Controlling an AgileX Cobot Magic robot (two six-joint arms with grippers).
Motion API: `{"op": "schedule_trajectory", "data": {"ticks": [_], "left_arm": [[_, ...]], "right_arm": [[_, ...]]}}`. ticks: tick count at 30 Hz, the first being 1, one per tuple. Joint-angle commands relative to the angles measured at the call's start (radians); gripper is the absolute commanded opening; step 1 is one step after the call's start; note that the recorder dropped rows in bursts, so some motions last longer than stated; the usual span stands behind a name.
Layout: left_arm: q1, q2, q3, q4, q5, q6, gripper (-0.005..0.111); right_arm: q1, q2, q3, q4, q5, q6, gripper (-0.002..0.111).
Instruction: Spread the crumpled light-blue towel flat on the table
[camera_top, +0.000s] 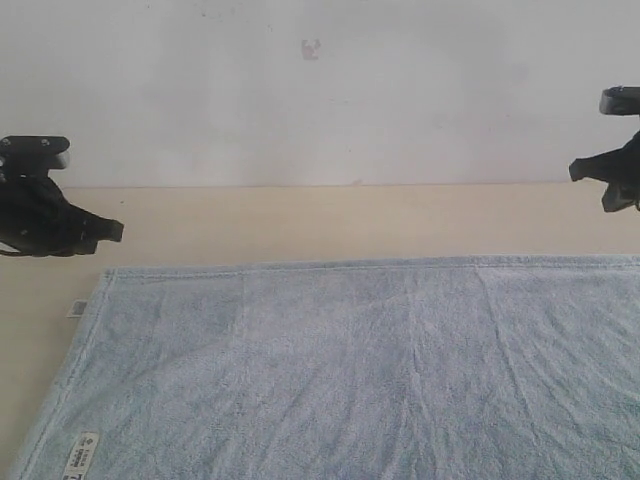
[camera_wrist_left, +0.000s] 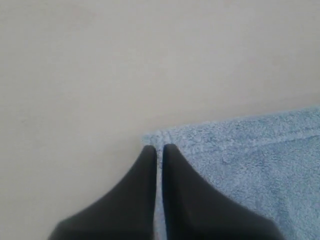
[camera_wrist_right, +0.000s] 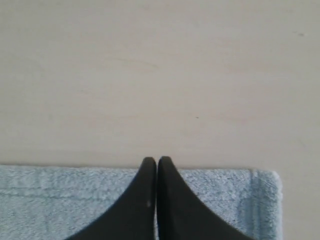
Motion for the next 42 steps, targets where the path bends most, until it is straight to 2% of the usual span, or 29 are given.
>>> {"op": "schedule_trajectory", "data": {"ticks": [1, 6, 17, 22, 26, 35, 42], "left_arm": [[-0.051, 0.029, 0.001, -0.014, -0.005, 0.02, 0.004], [-0.082, 0.091, -0.002, -0.014, -0.078, 0.042, 0.004], [-0.079, 0.189, -0.002, -0.014, -0.17, 0.042, 0.004], [-0.053, 0.19, -0.002, 0.019, -0.191, 0.05, 0.004], [-0.024, 0.19, -0.002, 0.019, -0.16, 0.05, 0.004], [-0.039, 0.074, -0.001, 0.019, -0.135, 0.05, 0.004], [-0.042, -0.035, 0.009, -0.028, -0.026, 0.049, 0.004]], "right_arm": [[-0.001, -0.049, 0.032, 0.096, 0.001, -0.073, 0.0], [-0.001, -0.143, 0.165, 0.115, -0.107, -0.087, 0.0], [-0.001, -0.346, 0.488, 0.168, -0.283, -0.098, 0.0], [-0.001, -0.404, 0.574, 0.173, -0.297, -0.109, 0.0], [-0.001, -0.426, 0.64, 0.174, -0.312, -0.117, 0.0], [-0.001, -0.468, 0.8, 0.172, -0.507, -0.109, 0.0], [-0.001, -0.487, 0.857, 0.172, -0.521, -0.111, 0.0]]}}
